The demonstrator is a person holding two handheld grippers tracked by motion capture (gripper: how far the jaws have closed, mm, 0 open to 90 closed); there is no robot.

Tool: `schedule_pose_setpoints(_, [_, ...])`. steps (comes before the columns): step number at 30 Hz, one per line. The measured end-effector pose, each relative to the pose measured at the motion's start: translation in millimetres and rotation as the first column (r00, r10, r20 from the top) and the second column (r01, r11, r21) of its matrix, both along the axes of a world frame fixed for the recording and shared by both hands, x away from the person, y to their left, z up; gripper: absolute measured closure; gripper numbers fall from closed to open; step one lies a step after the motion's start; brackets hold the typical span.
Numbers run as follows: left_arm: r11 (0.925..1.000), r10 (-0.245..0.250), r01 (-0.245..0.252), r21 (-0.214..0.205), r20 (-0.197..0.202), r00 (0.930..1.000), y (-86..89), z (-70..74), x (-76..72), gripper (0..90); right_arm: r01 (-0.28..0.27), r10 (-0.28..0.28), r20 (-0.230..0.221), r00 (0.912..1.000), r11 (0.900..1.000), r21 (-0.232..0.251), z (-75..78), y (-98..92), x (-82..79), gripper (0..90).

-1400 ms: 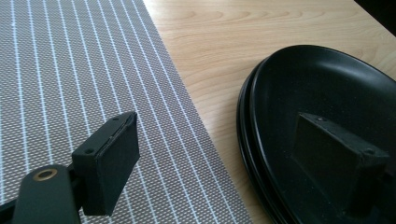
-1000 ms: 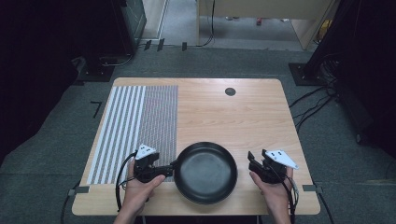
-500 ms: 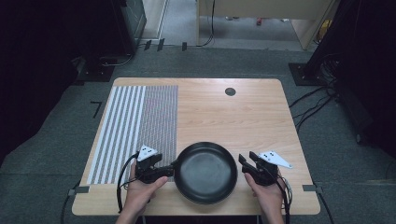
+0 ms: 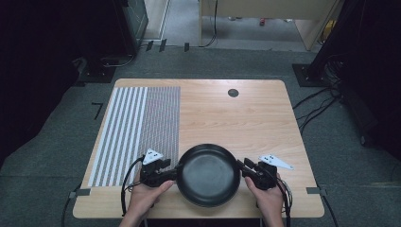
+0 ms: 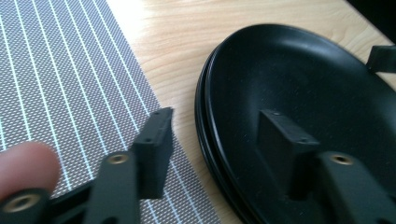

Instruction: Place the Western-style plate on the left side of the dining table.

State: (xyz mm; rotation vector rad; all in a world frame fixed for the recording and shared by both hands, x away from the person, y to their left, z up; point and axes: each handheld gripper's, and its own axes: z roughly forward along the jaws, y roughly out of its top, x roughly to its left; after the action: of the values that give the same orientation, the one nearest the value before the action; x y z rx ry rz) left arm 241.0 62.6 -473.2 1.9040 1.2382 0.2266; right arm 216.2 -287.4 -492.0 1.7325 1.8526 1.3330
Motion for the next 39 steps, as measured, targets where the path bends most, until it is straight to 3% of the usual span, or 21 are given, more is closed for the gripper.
schedule_pose_setpoints(1, [0.9999,0.001,-0.001,0.015,-0.004,1.0,1.6,-0.6,0.5,57.6,-0.001,0.001,-0.014,0.9999,1.0,0.01,-1.8,-0.9,0.1,65.7])
schedule_pose_setpoints(4, [1.0,-0.008,0.008,-0.001,-0.018,0.9998,4.6,-0.7,1.8,61.3,-0.008,0.008,-0.01,0.9999,0.9999,0.013,-1.7,-0.7,-0.7,68.8])
schedule_pose_setpoints(6, [0.9999,-0.01,0.01,-0.012,-0.028,0.9996,6.0,-1.0,2.6,61.5,-0.019,0.019,-0.01,0.9998,0.9998,0.006,-1.0,1.4,-1.7,72.0])
schedule_pose_setpoints(7, [0.9988,-0.021,0.019,-0.046,-0.05,0.9986,7.3,-2.1,4.0,61.1,-0.031,0.031,-0.016,0.9994,0.9995,0.006,-1.0,3.5,-2.2,74.7])
schedule_pose_setpoints(13, [0.9959,-0.059,0.053,-0.074,-0.076,0.9954,7.0,-4.4,4.7,59.9,-0.026,0.026,-0.041,0.9988,0.9996,0.008,-3.0,8.5,-4.1,78.1])
schedule_pose_setpoints(21, [0.9928,-0.102,0.093,-0.075,-0.12,0.9875,6.6,-7.6,6.8,60.2,0.004,-0.003,-0.043,0.9991,0.9996,0.028,-3.9,9.5,-6.4,78.7])
schedule_pose_setpoints(24, [0.9915,-0.119,0.11,-0.068,-0.131,0.9843,4.9,-8.6,6.9,64.4,0.006,-0.005,-0.042,0.9991,0.9993,0.037,-4.5,8.7,-6.7,78.9])
schedule_pose_setpoints(33, [0.991,-0.129,0.123,-0.053,-0.137,0.982,5.2,-6.0,6.8,67.5,0.022,-0.019,-0.045,0.9988,0.9972,0.071,-6.4,7.0,-7.2,79.7])
schedule_pose_setpoints(39, [0.9916,-0.118,0.109,-0.07,-0.137,0.9836,5.7,-6.8,6.8,66.7,0.037,-0.033,-0.051,0.9982,0.9958,0.084,-6.3,6.2,-7.7,81.4])
